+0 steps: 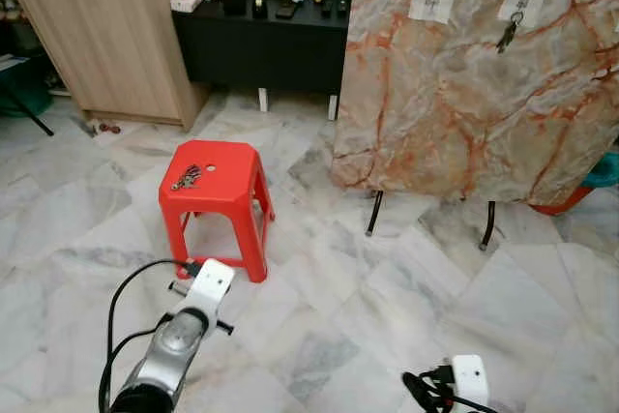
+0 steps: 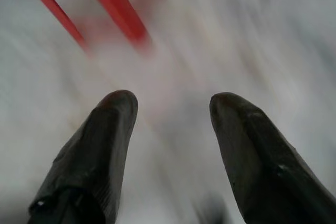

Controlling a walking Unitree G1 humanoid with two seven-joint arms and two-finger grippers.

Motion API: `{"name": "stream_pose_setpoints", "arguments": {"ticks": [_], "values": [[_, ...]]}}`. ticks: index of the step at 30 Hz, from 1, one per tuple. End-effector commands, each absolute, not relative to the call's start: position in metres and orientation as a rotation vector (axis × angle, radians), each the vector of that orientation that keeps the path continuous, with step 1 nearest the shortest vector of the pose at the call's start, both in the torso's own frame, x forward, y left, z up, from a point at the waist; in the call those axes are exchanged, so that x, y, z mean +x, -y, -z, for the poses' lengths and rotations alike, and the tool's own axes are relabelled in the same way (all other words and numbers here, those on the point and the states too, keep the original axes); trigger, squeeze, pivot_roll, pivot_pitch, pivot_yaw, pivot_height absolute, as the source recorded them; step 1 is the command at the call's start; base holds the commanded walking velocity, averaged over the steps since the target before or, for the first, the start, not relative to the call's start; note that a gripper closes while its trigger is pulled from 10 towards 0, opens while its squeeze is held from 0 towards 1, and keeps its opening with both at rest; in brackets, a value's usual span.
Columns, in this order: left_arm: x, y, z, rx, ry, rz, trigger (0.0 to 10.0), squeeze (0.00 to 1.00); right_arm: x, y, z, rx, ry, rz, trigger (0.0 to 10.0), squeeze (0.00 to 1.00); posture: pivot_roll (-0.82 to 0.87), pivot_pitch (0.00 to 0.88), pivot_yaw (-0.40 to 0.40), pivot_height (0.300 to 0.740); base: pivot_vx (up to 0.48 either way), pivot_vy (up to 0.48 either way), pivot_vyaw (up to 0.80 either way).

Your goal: Hang keys on a hook

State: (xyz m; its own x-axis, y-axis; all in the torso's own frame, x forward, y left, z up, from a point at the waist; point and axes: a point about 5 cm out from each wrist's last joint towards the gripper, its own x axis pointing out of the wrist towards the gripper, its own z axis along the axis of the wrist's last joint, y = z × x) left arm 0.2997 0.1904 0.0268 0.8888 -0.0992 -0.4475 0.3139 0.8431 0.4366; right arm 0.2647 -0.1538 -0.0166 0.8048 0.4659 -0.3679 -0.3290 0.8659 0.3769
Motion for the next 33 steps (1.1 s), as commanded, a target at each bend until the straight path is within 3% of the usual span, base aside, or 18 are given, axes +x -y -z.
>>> {"name": "stream_pose_setpoints", "arguments": {"ticks": [1, 6, 14, 19, 21, 25, 27, 33], "values": [[0.303, -0.179, -0.034, 0.567, -0.406, 0.284, 10.0, 0.0, 0.311, 0.143, -0.043, 0.26, -0.237, -0.582, 10.0, 0.0, 0.06, 0.019, -0.067, 0.74, 0.0, 0.0, 0.0], [0.306, -0.168, -0.052, 0.712, -0.358, 0.38, 10.0, 0.0, 0.312, 0.13, -0.074, 0.24, -0.116, -0.825, 10.0, 0.0, 0.07, 0.009, -0.067, 0.74, 0.0, 0.0, 0.0], [0.305, -0.152, -0.071, 0.751, -0.264, 0.407, 10.0, 0.0, 0.296, 0.125, -0.084, 0.238, -0.12, -1.0, 10.0, 0.0, 0.07, 0.0, -0.065, 0.74, 0.0, 0.0, 0.0], [0.304, -0.156, -0.074, 0.596, -0.232, 0.324, 10.0, 0.0, 0.299, 0.136, -0.074, 0.22, -0.172, -0.87, 10.0, 0.0, 0.06, 0.0, -0.067, 0.74, 0.0, 0.0, 0.0], [0.301, -0.166, -0.069, 0.402, -0.249, 0.228, 10.0, 0.0, 0.307, 0.156, -0.052, 0.174, -0.262, -0.562, 10.0, 0.0, 0.07, 0.0, -0.067, 0.74, 0.0, 0.0, 0.0], [0.293, -0.179, -0.055, 0.34, -0.31, 0.164, 10.0, 0.0, 0.304, 0.171, -0.032, 0.17, -0.361, -0.351, 10.0, 0.0, 0.07, 0.0, -0.065, 0.74, 0.0, 0.0, 0.0], [0.278, -0.194, -0.026, 0.339, -0.429, 0.132, 10.0, 0.0, 0.286, 0.185, -0.002, 0.143, -0.506, -0.165, 10.0, 0.0, 0.07, 0.006, -0.061, 0.74, 0.0, 0.0, 0.0], [0.247, -0.21, 0.021, 0.259, -0.635, 0.052, 10.0, 0.0, 0.245, 0.182, 0.042, 0.147, -0.706, -0.069, 10.0, 0.0, 0.07, 0.014, -0.055, 0.74, 0.0, 0.0, 0.0]]}}
